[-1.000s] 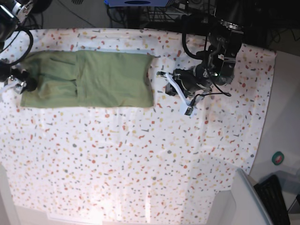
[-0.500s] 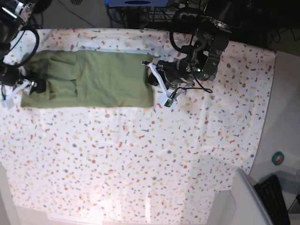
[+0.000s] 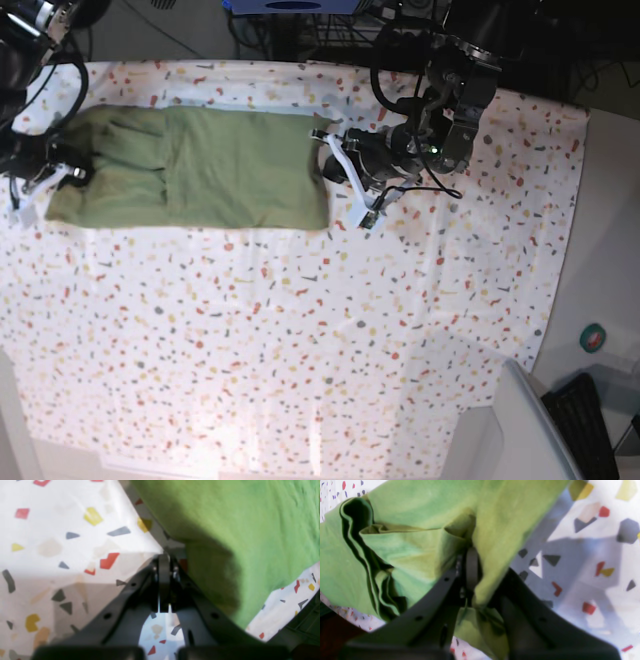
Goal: Layout the t-shirt on the table in an organized manner, then fold the t-shirt properly
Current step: 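Fold the shirt over again, bringing both grippers together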
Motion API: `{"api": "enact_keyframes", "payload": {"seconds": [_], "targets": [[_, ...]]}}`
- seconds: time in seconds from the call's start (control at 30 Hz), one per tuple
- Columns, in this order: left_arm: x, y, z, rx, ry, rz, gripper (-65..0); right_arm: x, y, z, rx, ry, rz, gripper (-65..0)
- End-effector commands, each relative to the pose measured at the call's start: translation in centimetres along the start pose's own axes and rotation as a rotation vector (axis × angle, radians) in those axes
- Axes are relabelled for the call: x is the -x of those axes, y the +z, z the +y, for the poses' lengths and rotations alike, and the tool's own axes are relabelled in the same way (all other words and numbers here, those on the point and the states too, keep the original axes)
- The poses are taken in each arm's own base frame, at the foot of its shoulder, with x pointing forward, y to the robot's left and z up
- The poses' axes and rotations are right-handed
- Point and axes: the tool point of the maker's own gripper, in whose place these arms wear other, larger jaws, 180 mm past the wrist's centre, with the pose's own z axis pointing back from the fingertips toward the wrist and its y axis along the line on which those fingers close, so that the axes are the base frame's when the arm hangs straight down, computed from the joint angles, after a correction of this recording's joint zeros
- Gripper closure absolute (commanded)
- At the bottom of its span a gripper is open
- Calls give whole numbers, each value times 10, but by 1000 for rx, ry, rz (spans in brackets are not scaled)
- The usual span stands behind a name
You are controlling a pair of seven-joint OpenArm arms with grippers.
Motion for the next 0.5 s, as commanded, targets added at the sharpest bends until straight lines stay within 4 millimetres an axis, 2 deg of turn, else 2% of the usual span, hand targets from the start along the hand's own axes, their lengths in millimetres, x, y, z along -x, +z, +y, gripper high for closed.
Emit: {"api": "enact_keyframes", "payload": {"seconds": [0.0,0.1,0.27,0.4,0.47], "targets": [[-12,0,-6,13,-17,-29,0,-25,16,-4,29,33,-57,0],[-16,-4,-19,36,-4,-39,0,-30,33,-2,96,36,-79,0],[-22,-11,-39,72,12,-55,0,-40,55,29,132,134,-146,0],[-32,-13,-49,92,14,-74,0,-35,67,52,154,133,-148,0],[-30,-16,-59,109,-9,-63,0,-33,68,71,148,147,-153,0]]}}
